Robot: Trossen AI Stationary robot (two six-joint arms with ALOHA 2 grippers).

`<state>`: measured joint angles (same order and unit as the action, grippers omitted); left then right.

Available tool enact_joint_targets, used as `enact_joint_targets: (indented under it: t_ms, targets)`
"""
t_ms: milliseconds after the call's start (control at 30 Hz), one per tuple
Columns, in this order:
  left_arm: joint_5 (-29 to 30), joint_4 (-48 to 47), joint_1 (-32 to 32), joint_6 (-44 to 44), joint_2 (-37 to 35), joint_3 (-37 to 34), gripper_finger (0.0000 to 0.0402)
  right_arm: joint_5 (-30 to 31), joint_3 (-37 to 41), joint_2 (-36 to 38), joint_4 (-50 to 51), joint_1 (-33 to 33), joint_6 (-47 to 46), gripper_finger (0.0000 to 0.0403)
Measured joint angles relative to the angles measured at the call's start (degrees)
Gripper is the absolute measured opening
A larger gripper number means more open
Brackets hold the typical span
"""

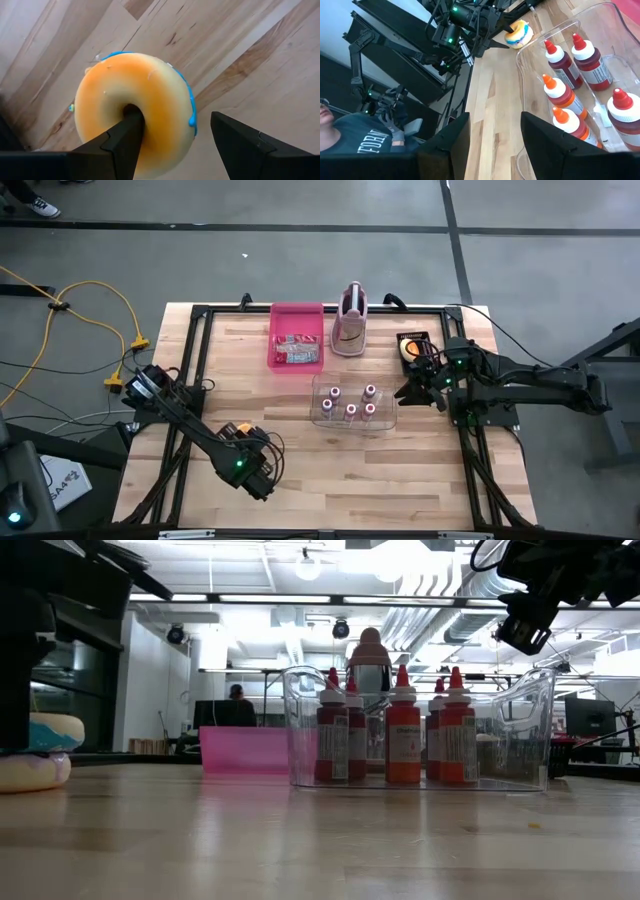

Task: Pick & Place Food Item
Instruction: Put the blue donut into the black bin

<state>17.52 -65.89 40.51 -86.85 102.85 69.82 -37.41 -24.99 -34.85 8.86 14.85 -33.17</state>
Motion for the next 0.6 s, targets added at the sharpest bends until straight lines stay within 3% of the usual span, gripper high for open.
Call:
enact_joint_targets:
  t_ms: [167, 600]
  targets:
    - [0.00, -0.06, 0.00, 0.04, 0.00, 0.00, 0.0215, 0.00, 0.01, 0.02, 0.00, -0.01, 0.00, 0.0162]
    - [0.55, -0.39, 0.00, -0.02, 0.00, 0.00, 0.0134, 0.00, 0.00, 0.02, 0.00, -0.02, 0.00, 0.0162]
